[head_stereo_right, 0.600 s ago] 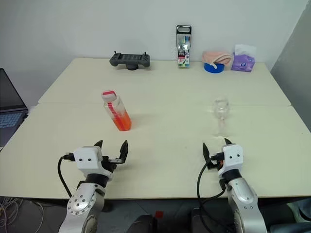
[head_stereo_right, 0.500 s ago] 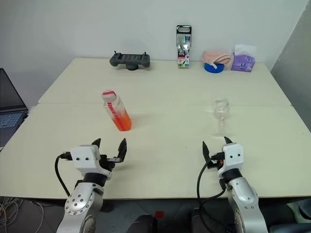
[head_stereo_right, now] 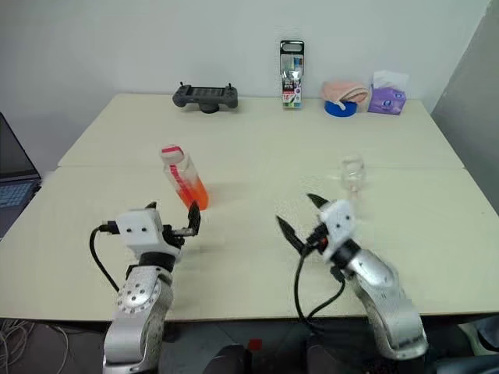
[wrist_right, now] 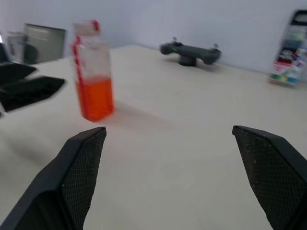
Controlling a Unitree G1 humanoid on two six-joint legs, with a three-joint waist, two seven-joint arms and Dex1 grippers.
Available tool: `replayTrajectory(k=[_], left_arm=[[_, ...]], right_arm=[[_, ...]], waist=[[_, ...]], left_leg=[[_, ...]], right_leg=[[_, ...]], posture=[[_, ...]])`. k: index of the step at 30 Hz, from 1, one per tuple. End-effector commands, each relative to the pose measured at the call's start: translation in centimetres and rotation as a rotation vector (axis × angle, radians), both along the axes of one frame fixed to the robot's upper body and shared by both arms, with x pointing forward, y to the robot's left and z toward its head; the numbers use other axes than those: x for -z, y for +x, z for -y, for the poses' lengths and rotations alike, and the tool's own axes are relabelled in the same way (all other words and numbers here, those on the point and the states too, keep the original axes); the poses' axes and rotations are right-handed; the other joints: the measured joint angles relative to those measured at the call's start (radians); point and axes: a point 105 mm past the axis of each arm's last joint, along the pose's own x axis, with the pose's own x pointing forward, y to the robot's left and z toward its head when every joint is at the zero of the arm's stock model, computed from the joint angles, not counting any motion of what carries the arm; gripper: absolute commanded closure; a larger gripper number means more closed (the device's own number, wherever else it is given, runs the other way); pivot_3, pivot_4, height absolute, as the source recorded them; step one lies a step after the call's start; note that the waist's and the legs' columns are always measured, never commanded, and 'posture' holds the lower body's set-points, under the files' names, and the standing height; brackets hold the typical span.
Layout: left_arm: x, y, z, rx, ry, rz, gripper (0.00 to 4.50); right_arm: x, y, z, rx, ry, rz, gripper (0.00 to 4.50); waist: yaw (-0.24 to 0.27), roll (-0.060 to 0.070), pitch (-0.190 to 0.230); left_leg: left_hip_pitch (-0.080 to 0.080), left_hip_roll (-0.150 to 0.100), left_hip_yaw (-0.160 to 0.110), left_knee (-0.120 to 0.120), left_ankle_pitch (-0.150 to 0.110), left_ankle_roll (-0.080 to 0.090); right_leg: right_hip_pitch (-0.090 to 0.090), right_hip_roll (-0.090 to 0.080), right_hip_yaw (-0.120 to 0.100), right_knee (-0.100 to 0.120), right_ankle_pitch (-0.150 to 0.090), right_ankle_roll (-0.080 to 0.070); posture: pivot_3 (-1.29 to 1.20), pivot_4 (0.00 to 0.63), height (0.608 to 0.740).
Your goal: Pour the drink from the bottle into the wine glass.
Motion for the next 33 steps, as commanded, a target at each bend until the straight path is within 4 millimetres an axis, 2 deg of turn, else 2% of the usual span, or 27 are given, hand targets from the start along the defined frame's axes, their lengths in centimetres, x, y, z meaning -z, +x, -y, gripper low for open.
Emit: replayTrajectory(k=[1, 6, 10, 19, 26, 29, 33], left_arm=[[-1.5, 1.2, -0.1, -0.013, 0.02, 0.049, 0.03], [-3.6, 3.5, -0.1, -0.011, 0.016, 0.104, 0.03], [-4.5, 5.2, -0.3, -0.009, 0.015, 0.132, 0.03], [-4.7, 8.8, -0.1, 0.018, 0.011, 0.146, 0.03], [-5.6, 9.7, 0.6, 0.054, -0.022, 0.18, 0.03], [-5.5, 9.9, 0.4, 0.047, -0.022, 0.177, 0.59], [-5.1, 10.0, 0.0, 0.032, -0.023, 0.159, 1.87]], right_arm=[[-1.5, 0.4, -1.5, -0.111, -0.001, -0.023, 0.0], [-3.0, 2.7, -1.8, -0.124, -0.006, 0.012, 0.0], [-3.2, 3.5, -1.4, -0.117, -0.019, 0.023, 0.0], [-1.9, 3.5, -0.9, -0.098, -0.057, 0.009, 0.0], [-1.5, 3.3, -0.9, -0.087, -0.045, -0.004, 0.0], [-1.8, 3.2, -1.0, -0.091, -0.038, -0.002, 0.0], [-2.1, 3.1, -0.8, -0.092, -0.038, -0.001, 0.0]], waist=[[0.001, 0.0, 0.0], [0.002, 0.0, 0.0], [0.003, 0.0, 0.0], [0.002, 0.0, 0.0], [0.002, 0.0, 0.0], [0.002, 0.0, 0.0], [0.002, 0.0, 0.0]], left_leg=[[0.0, 0.0, 0.0, 0.0, 0.0, 0.0], [-0.001, -0.001, 0.0, 0.0, 0.0, 0.0], [-0.001, -0.001, 0.0, 0.0, 0.0, 0.0], [-0.001, -0.001, 0.0, 0.0, 0.0, 0.0], [-0.001, -0.001, 0.001, -0.001, 0.0, 0.0], [-0.001, -0.001, 0.0, -0.001, 0.0, 0.0], [-0.001, -0.001, 0.0, 0.0, 0.0, -0.001]], right_leg=[[0.0, 0.0, 0.0, 0.0, 0.0, 0.0], [0.0, -0.001, 0.0, -0.001, 0.0, 0.0], [-0.001, -0.001, 0.0, -0.001, 0.0, 0.0], [-0.001, -0.001, 0.0, -0.001, 0.0, 0.0], [-0.001, -0.001, 0.001, -0.001, 0.001, 0.0], [-0.001, -0.001, 0.0, 0.0, 0.001, 0.0], [-0.001, -0.001, 0.0, 0.0, 0.001, 0.0]], posture=[[0.0, 0.15, 0.74], [0.0, 0.15, 0.74], [0.0, 0.15, 0.74], [0.0, 0.15, 0.74], [0.0, 0.15, 0.74], [0.0, 0.15, 0.74], [0.0, 0.15, 0.74]])
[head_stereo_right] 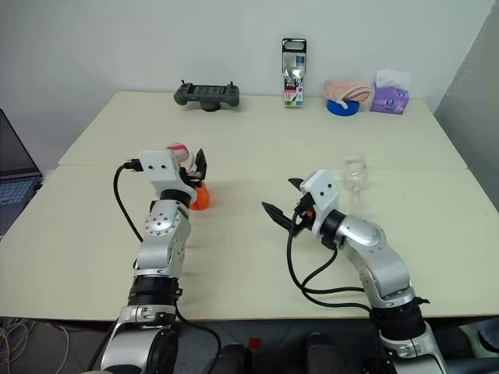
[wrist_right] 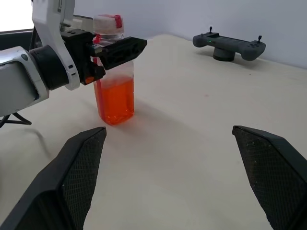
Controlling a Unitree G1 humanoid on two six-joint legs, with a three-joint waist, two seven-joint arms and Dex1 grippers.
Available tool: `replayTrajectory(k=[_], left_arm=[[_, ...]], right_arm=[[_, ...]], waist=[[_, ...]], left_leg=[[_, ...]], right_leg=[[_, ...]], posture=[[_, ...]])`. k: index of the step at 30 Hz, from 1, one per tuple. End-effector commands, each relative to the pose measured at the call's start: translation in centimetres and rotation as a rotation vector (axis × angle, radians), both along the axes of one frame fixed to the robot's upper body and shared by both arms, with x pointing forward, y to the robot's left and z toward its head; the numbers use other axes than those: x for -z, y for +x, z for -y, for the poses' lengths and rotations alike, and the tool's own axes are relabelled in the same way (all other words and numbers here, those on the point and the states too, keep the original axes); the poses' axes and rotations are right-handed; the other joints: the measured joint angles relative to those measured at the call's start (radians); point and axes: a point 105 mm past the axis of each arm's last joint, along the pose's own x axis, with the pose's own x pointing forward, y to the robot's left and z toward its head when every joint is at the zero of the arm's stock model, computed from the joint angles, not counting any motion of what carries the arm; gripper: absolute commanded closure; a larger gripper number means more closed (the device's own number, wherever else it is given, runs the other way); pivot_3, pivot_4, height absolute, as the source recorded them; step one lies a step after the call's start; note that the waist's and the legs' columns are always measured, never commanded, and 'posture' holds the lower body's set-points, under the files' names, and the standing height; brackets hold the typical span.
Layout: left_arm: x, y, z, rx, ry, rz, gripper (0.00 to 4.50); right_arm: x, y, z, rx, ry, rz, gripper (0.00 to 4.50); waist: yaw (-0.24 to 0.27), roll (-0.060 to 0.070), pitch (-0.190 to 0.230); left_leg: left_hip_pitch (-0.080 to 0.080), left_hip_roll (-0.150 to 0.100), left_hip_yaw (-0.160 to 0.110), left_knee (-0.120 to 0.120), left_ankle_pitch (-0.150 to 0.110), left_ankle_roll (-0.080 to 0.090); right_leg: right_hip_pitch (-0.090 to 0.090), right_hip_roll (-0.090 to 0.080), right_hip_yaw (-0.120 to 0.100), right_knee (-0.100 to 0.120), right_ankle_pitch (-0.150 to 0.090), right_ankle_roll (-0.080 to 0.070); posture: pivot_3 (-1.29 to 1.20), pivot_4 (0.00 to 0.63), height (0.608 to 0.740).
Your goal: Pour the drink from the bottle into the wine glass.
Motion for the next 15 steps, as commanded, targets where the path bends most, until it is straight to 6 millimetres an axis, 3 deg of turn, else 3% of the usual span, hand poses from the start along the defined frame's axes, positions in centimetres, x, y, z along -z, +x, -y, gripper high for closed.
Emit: replayTrajectory(k=[1, 6, 8, 11, 15], left_arm=[[-1.4, -0.2, -0.3, -0.001, 0.007, 0.051, 2.18], [-2.6, -1.0, 1.0, 0.177, 0.027, 0.094, 2.35], [-3.5, -1.8, 2.8, 0.349, 0.019, 0.111, 2.35], [-4.5, -4.6, 6.7, 0.691, 0.085, 0.125, 2.35], [-4.8, -8.3, 10.3, 1.014, 0.15, 0.094, 2.35]], right_arm=[[-1.9, -0.5, 0.1, -0.016, 0.022, 0.054, 0.0], [-5.5, -2.0, 0.2, -0.135, 0.061, 0.041, 0.0], [-6.8, -2.8, 0.1, -0.196, 0.048, 0.03, 0.0], [-8.8, -3.2, 0.3, -0.219, 0.063, 0.026, 0.0], [-9.5, -3.6, 0.0, -0.251, 0.058, 0.004, 0.0]], waist=[[0.0, 0.0, 0.0], [0.0, 0.0, 0.0], [-0.001, 0.0, 0.0], [-0.001, 0.0, 0.0], [-0.002, 0.0, 0.0]], left_leg=[[0.0, 0.0, 0.0, 0.0, 0.0, 0.0], [0.0, 0.0, 0.0, 0.0, 0.0, 0.0], [-0.001, 0.0, 0.0, 0.0, 0.0, 0.0], [-0.002, 0.0, -0.001, -0.001, 0.0, 0.0], [-0.002, 0.0, 0.0, -0.001, 0.0, 0.0]], right_leg=[[0.0, 0.0, 0.0, 0.0, 0.0, 0.0], [0.0, 0.0, 0.0, 0.0, 0.0, 0.0], [-0.001, 0.0, 0.0, 0.0, 0.0, -0.001], [-0.002, 0.0, -0.001, 0.0, 0.001, -0.001], [-0.001, 0.0, 0.0, 0.0, 0.002, -0.003]], posture=[[0.0, 0.15, 0.74], [0.0, 0.15, 0.74], [0.0, 0.15, 0.74], [0.0, 0.15, 0.74], [0.0, 0.15, 0.74]])
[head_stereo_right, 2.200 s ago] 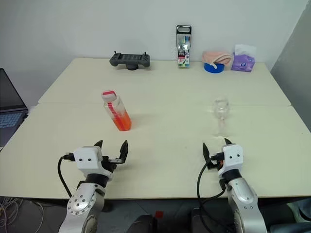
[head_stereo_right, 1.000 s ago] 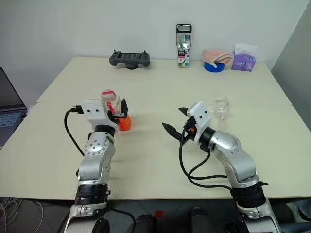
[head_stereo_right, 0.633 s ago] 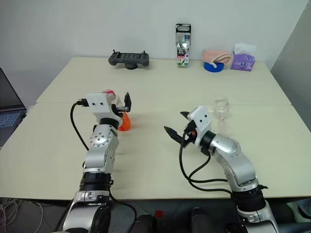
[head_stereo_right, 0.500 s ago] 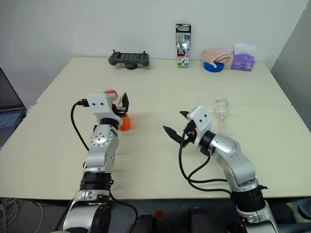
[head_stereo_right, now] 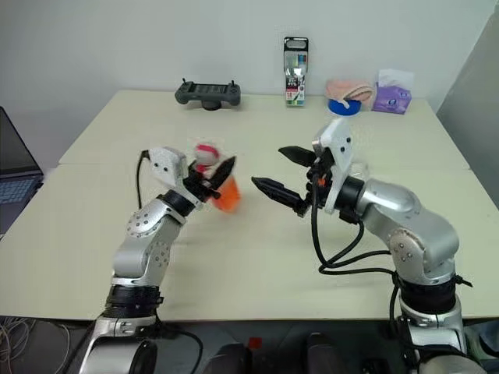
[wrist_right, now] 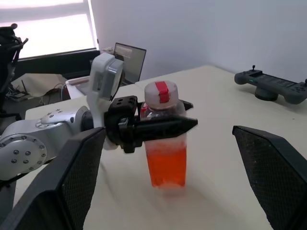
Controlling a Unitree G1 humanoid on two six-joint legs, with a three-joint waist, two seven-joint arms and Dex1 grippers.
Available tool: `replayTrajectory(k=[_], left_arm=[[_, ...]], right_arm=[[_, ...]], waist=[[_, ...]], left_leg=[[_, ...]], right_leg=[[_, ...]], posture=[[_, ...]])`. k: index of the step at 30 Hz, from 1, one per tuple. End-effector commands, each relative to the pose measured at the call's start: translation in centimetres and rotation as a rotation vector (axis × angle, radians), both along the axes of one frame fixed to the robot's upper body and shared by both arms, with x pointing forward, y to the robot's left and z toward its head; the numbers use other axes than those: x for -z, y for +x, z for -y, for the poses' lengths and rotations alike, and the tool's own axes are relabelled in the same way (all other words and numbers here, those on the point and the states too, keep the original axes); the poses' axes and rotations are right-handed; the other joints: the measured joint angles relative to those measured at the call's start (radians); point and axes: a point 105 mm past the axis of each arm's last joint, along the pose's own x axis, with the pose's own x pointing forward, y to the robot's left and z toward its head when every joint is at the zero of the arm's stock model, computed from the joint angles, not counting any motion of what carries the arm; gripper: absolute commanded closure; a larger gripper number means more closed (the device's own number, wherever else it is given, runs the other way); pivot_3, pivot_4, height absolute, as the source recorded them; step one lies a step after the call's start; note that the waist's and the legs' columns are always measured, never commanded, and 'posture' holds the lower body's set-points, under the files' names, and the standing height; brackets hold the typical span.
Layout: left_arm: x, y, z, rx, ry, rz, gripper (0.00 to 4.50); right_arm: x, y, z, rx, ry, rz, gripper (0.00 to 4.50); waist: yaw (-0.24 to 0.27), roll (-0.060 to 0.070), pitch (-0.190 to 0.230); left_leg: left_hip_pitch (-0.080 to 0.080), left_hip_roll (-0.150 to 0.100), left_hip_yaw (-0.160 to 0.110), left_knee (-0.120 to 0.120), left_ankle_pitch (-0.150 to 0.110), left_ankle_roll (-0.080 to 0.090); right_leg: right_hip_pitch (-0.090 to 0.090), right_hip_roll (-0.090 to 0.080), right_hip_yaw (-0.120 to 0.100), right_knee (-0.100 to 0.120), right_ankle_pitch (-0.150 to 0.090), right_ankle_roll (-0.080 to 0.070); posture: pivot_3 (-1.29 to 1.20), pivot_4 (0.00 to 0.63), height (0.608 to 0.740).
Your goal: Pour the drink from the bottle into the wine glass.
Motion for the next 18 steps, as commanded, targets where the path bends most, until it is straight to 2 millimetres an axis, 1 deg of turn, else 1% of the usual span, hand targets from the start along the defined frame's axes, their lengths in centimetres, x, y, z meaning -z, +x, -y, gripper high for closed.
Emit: replayTrajectory(k=[1, 3, 5, 11, 18], left_arm=[[-1.6, -4.2, 3.7, 0.316, 0.067, 0.053, 2.35], [-1.4, -5.5, 4.7, 0.398, 0.099, 0.046, 2.35], [-1.3, -5.9, 5.3, 0.429, 0.11, 0.041, 2.35], [-1.3, -5.8, 6.2, 0.445, 0.107, 0.031, 2.35], [-0.8, -5.9, 6.7, 0.457, 0.11, 0.014, 2.35]], right_arm=[[-0.8, -1.0, -0.2, -0.035, -0.009, 0.01, 0.0], [-0.5, -1.1, -0.4, -0.034, -0.02, -0.002, 0.0], [-0.3, -1.3, -0.5, -0.031, -0.017, -0.007, 0.0], [0.1, -2.1, -0.9, -0.048, -0.024, -0.017, 0.0], [1.2, -1.5, -0.8, 0.007, -0.074, -0.019, 0.0]], waist=[[-0.001, 0.0, 0.0], [-0.002, 0.0, 0.0], [-0.002, 0.001, 0.0], [-0.002, 0.001, 0.0], [-0.001, 0.001, 0.0]], left_leg=[[0.0, 0.0, 0.0, 0.0, 0.0, 0.0], [0.0, 0.0, 0.001, 0.0, 0.0, 0.0], [0.0, 0.0, 0.001, 0.0, 0.0, 0.0], [0.001, 0.001, 0.001, 0.001, 0.0, 0.001], [0.001, 0.001, 0.001, 0.0, 0.0, 0.001]], right_leg=[[0.0, 0.0, 0.0, 0.0, 0.0, 0.0], [0.0, 0.0, 0.001, 0.0, -0.001, 0.001], [0.0, 0.0, 0.0, 0.0, -0.002, 0.002], [0.0, 0.001, 0.001, 0.001, -0.002, 0.003], [0.0, 0.001, 0.001, 0.0, -0.002, 0.003]], posture=[[0.0, 0.15, 0.74], [0.0, 0.15, 0.74], [0.0, 0.15, 0.74], [0.0, 0.15, 0.74], [0.0, 0.15, 0.74]])
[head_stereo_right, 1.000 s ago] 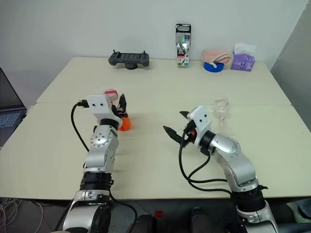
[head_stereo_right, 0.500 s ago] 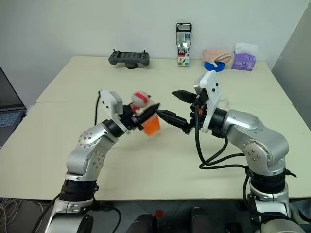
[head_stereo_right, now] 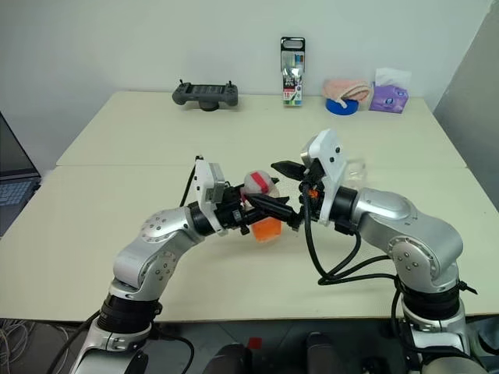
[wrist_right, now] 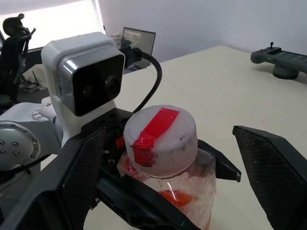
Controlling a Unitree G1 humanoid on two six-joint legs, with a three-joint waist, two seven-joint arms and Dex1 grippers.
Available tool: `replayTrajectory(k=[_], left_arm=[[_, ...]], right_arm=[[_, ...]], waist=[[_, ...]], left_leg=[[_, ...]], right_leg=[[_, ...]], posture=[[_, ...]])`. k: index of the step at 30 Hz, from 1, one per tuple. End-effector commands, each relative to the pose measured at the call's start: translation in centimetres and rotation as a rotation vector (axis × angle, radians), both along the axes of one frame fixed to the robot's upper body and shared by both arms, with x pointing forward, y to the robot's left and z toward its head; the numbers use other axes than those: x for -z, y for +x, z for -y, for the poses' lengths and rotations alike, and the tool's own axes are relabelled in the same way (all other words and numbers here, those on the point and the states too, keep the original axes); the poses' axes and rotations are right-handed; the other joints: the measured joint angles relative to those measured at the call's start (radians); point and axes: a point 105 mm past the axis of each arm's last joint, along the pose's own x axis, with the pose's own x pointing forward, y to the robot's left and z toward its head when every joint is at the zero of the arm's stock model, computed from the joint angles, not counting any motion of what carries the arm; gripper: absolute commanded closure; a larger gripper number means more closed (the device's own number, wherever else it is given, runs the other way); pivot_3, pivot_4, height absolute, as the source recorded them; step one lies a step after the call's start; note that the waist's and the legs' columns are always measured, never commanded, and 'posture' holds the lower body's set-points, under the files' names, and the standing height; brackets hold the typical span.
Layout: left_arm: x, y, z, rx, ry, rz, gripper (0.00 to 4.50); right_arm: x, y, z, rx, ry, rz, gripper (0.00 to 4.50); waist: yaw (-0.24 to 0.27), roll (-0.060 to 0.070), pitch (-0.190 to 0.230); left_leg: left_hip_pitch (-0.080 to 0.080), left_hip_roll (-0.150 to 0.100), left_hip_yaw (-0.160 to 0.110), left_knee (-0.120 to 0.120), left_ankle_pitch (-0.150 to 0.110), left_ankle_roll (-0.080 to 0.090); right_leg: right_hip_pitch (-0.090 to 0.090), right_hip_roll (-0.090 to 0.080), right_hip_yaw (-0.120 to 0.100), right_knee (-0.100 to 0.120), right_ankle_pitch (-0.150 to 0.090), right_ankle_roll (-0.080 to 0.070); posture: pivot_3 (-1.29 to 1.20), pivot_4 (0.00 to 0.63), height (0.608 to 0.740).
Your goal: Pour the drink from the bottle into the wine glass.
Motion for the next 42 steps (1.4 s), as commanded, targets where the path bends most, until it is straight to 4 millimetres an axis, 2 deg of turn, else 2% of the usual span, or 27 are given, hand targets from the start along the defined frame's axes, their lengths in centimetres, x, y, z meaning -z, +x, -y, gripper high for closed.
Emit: replayTrajectory(k=[1, 2, 5, 9, 11, 15, 18, 19, 20, 23, 26, 29, 31, 37, 42], left_arm=[[-1.3, -0.6, 0.5, 0.027, -0.017, 0.049, 2.35], [-1.1, -0.8, 0.5, 0.03, -0.012, 0.045, 2.35], [-0.9, -0.9, 0.5, 0.031, -0.006, 0.04, 2.35], [-0.9, -0.7, 0.5, 0.022, -0.004, 0.037, 2.35], [-0.8, -0.6, 0.5, 0.018, -0.003, 0.037, 2.35], [-0.6, -0.7, 0.5, 0.044, 0.012, 0.021, 2.35], [-0.2, -0.5, 0.6, 0.082, 0.037, -0.008, 2.35], [-0.1, -0.5, 0.6, 0.1, 0.051, -0.013, 2.35], [-0.2, -0.6, 0.7, 0.115, 0.06, -0.013, 2.35], [-0.5, -0.8, 0.9, 0.142, 0.071, -0.011, 2.35], [-0.6, -1.0, 0.8, 0.141, 0.069, -0.017, 2.35], [-0.5, -1.1, 0.7, 0.109, 0.056, -0.019, 2.35], [-0.1, -1.2, 0.6, 0.089, 0.052, -0.028, 2.35], [0.3, -1.4, 0.5, 0.057, 0.042, -0.034, 2.35], [0.2, -0.9, 0.4, 0.042, 0.044, -0.025, 2.35]], right_arm=[[-0.5, -0.1, -0.1, 0.024, -0.008, 0.053, 0.0], [-0.8, 0.4, 0.1, 0.061, 0.008, 0.074, 0.0], [-1.2, 1.1, 0.1, 0.11, 0.028, 0.098, 0.64], [-1.4, 1.1, -0.3, 0.101, 0.039, 0.105, 2.04], [-1.5, 1.1, -0.4, 0.094, 0.039, 0.114, 2.6], [-1.9, 0.5, -0.6, 0.005, 0.055, 0.109, 2.6], [-0.1, -4.3, -0.5, -0.491, -0.049, 0.008, 2.6], [0.1, -4.9, -0.1, -0.6, -0.082, 0.01, 2.6], [0.2, -4.5, 0.2, -0.638, -0.109, 0.015, 2.6], [0.2, -2.3, 0.7, -0.652, -0.166, 0.045, 2.6], [0.4, -1.1, 1.0, -0.656, -0.201, 0.076, 2.6], [0.1, 1.0, 0.9, -0.537, -0.234, 0.144, 2.6], [-0.4, 1.0, 1.1, -0.556, -0.202, 0.105, 2.6], [-1.3, 1.9, 1.3, -0.434, -0.166, 0.178, 0.61], [-1.1, 1.0, 1.8, -0.349, -0.15, 0.201, 0.58]], waist=[[0.0, 0.0, 0.0], [0.0, 0.0, 0.0], [0.0, 0.0, 0.0], [0.0, 0.0, 0.0], [0.0, 0.0, 0.0], [0.0, 0.0, 0.0], [0.003, 0.001, 0.001], [0.006, 0.001, 0.002], [0.003, 0.001, 0.003], [-0.007, 0.001, 0.003], [-0.012, 0.001, 0.003], [-0.013, 0.002, 0.004], [-0.01, 0.002, 0.004], [0.001, 0.002, 0.004], [0.005, 0.002, 0.004]], left_leg=[[0.0, 0.0, 0.0, 0.0, 0.0, 0.0], [0.0, 0.0, 0.0, 0.0, 0.0, 0.0], [0.0, 0.0, 0.0, 0.0, 0.0, 0.0], [0.0, 0.0, 0.0, 0.0, 0.0, 0.0], [0.0, 0.0, 0.0, 0.0, 0.0, 0.0], [0.0, 0.0, 0.0, 0.0, 0.0, 0.0], [0.0, 0.0, 0.0, 0.0, 0.0, 0.0], [0.0, -0.001, 0.0, 0.001, 0.0, 0.0], [0.0, -0.002, 0.0, 0.001, 0.0, 0.0], [0.0, -0.001, 0.001, 0.001, 0.0, 0.0], [0.002, 0.002, 0.001, 0.0, 0.0, 0.0], [0.001, 0.003, 0.0, -0.001, 0.0, 0.0], [0.0, 0.002, 0.0, 0.0, 0.0, 0.0], [-0.002, -0.001, 0.0, 0.0, 0.0, 0.0], [-0.002, -0.001, 0.0, 0.0, 0.0, 0.0]], right_leg=[[0.0, 0.0, 0.0, 0.0, 0.0, 0.0], [0.0, 0.0, 0.0, 0.0, 0.0, 0.0], [0.0, 0.0, 0.0, 0.0, 0.0, 0.0], [0.0, 0.0, 0.0, 0.0, 0.0, 0.0], [0.0, 0.0, 0.0, 0.0, 0.0, 0.0], [0.0, 0.0, 0.0, 0.0, 0.0, 0.0], [0.0, 0.0, 0.0, -0.001, 0.0, 0.0], [0.001, -0.001, 0.0, -0.001, 0.0, 0.0], [0.001, -0.001, 0.0, -0.002, 0.0, 0.0], [0.001, -0.001, 0.0, -0.002, 0.0, 0.0], [0.001, 0.002, 0.0, 0.0, 0.0, 0.0], [-0.001, 0.003, -0.001, 0.001, 0.0, 0.0], [-0.002, 0.002, 0.0, 0.001, 0.0, 0.0], [-0.002, -0.002, 0.0, -0.001, 0.0, -0.001], [-0.002, -0.002, 0.0, 0.0, 0.0, -0.001]], posture=[[0.0, 0.15, 0.74], [0.0, 0.15, 0.74], [0.0, 0.15, 0.74], [0.0, 0.15, 0.74], [0.0, 0.15, 0.74], [0.0, 0.15, 0.74], [0.0, 0.15, 0.74], [0.0, 0.15, 0.74], [0.0, 0.15, 0.74], [0.0, 0.15, 0.74], [0.0, 0.15, 0.74], [0.0, 0.15, 0.74], [0.0, 0.15, 0.74], [0.0, 0.15, 0.74], [0.0, 0.15, 0.74]])
